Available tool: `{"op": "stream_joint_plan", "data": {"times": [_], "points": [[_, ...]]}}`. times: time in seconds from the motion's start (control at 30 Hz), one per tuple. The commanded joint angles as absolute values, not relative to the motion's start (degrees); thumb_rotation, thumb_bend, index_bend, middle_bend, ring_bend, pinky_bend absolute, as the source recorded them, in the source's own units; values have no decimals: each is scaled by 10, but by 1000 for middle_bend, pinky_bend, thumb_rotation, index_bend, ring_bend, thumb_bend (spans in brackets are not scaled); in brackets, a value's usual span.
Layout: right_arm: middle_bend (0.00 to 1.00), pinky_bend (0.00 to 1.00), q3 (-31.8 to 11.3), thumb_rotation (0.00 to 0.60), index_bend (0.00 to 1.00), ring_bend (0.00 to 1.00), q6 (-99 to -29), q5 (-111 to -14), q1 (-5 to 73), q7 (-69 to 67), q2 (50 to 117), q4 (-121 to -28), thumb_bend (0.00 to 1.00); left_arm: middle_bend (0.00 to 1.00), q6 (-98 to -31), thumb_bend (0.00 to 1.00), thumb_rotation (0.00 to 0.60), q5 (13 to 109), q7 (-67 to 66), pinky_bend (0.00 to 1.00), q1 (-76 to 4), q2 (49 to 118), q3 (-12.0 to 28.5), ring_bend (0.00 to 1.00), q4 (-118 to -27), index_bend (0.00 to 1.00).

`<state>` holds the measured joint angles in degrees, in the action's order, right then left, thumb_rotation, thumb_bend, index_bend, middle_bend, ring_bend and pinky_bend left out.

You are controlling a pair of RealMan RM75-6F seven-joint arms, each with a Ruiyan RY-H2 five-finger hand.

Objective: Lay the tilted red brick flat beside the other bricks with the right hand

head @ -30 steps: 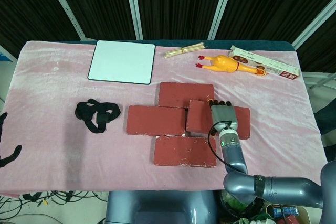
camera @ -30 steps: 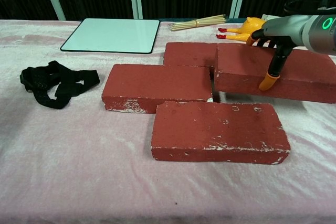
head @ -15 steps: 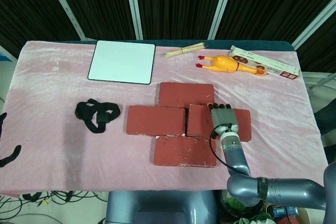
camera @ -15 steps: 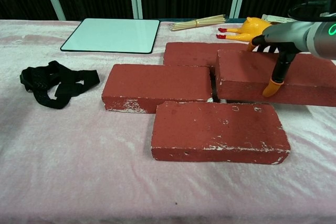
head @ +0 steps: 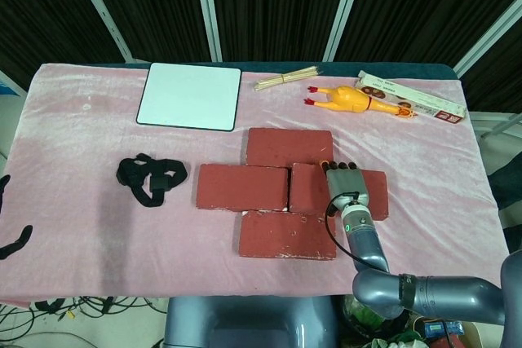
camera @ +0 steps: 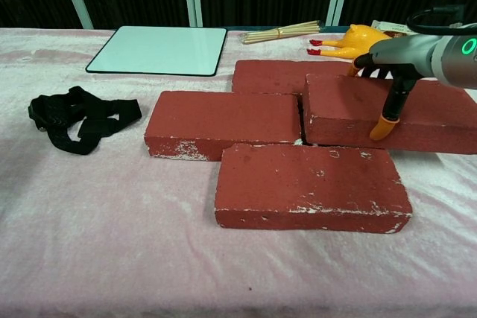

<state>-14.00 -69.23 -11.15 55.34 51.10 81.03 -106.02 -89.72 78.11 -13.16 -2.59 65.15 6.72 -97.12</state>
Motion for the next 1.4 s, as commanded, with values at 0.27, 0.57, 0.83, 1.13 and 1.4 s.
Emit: {"op": "stream_joint_plan", "data": {"times": [0.27, 0.57, 0.83, 1.13, 1.4], "points": [[376, 110, -134, 600, 344, 295, -680, -118, 555, 506, 810, -1051, 2, 27, -896, 248, 600, 780, -132, 0, -26, 651, 67, 0, -971, 76], [376, 110, -123, 600, 355, 292, -670, -142, 554, 498, 809, -1042, 2, 27, -896, 248, 600, 780, -133, 0, -26, 652, 67, 0, -971, 76], [376, 110, -115, 600, 355, 292, -652, -142, 555, 495, 805, -1043, 5, 27, -897, 248, 600, 778, -135, 0, -26, 652, 67, 0, -971, 76], [376, 110, -117, 600, 355, 292, -657, -141, 561, 490, 816, -1034, 4, 27, -897, 248, 600, 777, -135, 0, -26, 652, 68, 0, -972, 76], [374, 110, -116, 600, 355, 289, -670, -137, 565, 491, 828, -1027, 4, 27, -897, 248, 600, 777, -135, 0, -26, 651, 68, 0, -972, 76]]}}
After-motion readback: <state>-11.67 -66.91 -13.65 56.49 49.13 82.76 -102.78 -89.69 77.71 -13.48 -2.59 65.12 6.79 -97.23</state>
